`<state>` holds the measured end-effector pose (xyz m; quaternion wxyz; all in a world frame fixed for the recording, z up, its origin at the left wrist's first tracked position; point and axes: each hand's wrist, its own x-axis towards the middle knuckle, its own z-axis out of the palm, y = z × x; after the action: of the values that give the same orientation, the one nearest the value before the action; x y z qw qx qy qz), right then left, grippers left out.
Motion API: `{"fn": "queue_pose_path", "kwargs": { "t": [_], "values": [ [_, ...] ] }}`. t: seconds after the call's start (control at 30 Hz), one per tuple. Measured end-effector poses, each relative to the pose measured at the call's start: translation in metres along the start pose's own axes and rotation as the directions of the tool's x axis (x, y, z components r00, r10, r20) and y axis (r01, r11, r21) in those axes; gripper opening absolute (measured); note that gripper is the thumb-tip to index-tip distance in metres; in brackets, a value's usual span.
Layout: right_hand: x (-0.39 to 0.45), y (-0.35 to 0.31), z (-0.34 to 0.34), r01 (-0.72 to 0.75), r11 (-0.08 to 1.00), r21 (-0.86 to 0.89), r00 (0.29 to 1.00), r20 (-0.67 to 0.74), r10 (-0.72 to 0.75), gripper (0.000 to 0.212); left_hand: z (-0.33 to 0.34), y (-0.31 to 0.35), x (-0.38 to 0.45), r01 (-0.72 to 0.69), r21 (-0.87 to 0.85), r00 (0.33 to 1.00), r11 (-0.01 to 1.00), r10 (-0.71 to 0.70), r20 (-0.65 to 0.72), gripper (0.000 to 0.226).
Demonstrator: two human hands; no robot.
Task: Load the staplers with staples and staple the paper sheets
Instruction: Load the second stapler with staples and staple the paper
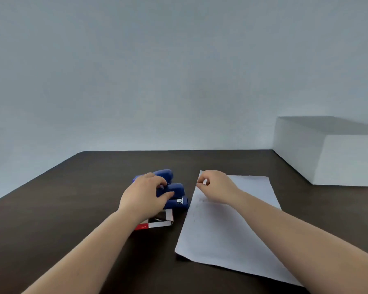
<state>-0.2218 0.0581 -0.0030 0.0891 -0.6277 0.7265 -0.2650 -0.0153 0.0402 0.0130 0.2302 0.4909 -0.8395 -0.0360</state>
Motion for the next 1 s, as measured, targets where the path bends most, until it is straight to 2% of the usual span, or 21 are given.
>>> {"fn": "queue_pose_path", "kwargs": {
  "t": [0.1, 0.2, 0.3, 0.5, 0.7, 0.83, 1.0],
  "values": [
    [0.008, 0.011, 0.006, -0.017, 0.998, -0.059, 0.999, 0.031, 0.019, 0.027, 0.000, 0.000, 0.010, -0.071, 0.088, 0.997, 0.994, 0.068, 0.036, 0.025],
    [0.015, 0.021, 0.009, -0.005, 0.994, -0.111, 1.000, 0.023, 0.008, 0.030, 0.002, 0.005, 0.021, -0.084, 0.090, 0.995, 0.992, 0.079, 0.060, 0.026],
    [0.022, 0.024, 0.008, 0.039, 0.984, -0.174, 0.998, 0.057, -0.029, 0.032, 0.007, 0.018, 0.033, -0.057, 0.091, 0.996, 0.994, 0.050, 0.079, 0.031],
    [0.028, 0.029, 0.006, 0.102, 0.973, -0.205, 0.993, 0.075, -0.088, 0.030, 0.019, 0.051, 0.067, 0.004, 0.242, 0.993, 0.970, -0.033, 0.113, 0.031],
    [0.036, 0.034, 0.005, 0.117, 0.968, -0.220, 0.992, 0.079, -0.102, 0.032, 0.034, 0.065, 0.110, 0.083, 0.309, 0.992, 0.947, -0.109, 0.068, 0.031],
    [0.042, 0.040, 0.006, 0.117, 0.974, -0.192, 0.993, 0.054, -0.109, 0.030, 0.048, 0.063, 0.137, 0.137, 0.294, 0.988, 0.946, -0.152, 0.029, 0.035],
    [0.045, 0.045, 0.007, 0.126, 0.978, -0.167, 0.992, 0.033, -0.123, 0.028, 0.069, 0.055, 0.167, 0.184, 0.173, 0.982, 0.968, -0.190, 0.019, 0.021]
  ]
}}
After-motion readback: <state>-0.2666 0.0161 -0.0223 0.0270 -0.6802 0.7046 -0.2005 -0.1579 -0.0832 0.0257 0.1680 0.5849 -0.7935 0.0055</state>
